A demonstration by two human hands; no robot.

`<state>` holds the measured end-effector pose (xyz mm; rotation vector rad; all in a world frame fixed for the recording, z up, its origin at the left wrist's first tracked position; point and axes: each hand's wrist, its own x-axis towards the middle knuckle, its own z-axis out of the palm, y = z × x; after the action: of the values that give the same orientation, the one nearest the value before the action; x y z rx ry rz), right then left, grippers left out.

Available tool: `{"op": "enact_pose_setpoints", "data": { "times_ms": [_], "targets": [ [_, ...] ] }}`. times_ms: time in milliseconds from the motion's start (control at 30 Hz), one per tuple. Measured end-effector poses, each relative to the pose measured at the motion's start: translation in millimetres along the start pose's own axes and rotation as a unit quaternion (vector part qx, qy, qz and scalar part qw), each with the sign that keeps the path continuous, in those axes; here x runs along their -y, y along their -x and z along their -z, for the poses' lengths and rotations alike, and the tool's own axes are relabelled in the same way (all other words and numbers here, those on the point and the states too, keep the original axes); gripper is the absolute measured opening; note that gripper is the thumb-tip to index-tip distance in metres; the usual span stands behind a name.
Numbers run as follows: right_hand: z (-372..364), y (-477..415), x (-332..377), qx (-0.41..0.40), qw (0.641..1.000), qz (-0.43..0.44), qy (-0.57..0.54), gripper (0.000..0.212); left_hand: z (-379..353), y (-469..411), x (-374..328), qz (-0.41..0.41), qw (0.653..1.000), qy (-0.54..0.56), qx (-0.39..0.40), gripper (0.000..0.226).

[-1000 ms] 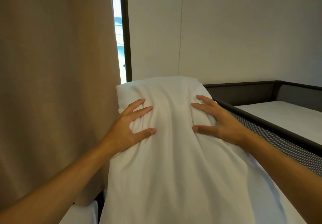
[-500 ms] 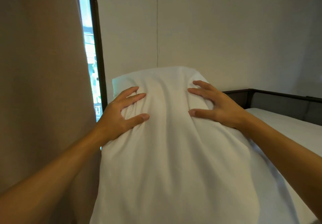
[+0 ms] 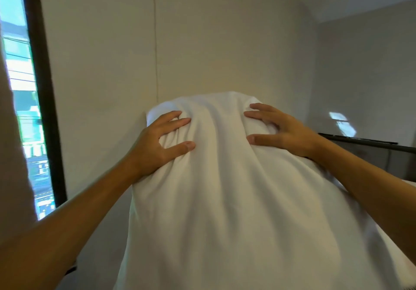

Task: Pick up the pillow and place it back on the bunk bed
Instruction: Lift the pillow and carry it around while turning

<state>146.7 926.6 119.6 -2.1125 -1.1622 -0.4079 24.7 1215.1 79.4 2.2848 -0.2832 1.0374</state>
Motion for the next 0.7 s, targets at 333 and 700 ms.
{"op": "enact_pose_setpoints", "data": {
  "times_ms": [333, 700],
  "targets": [
    [25.8, -13.9, -36.5, -0.040, 0.995, -0.079, 0.053, 0.068, -51.4, -87.7, 32.4, -0.047, 0.995, 0.065, 0.060, 0.060],
    [50.8, -28.7, -88.3, -0.044, 0.988, -0.148, 0.015, 0.058, -92.9, -162.3, 36.3, -0.037, 0.980, 0.109, 0.160, 0.044]
  ]
}}
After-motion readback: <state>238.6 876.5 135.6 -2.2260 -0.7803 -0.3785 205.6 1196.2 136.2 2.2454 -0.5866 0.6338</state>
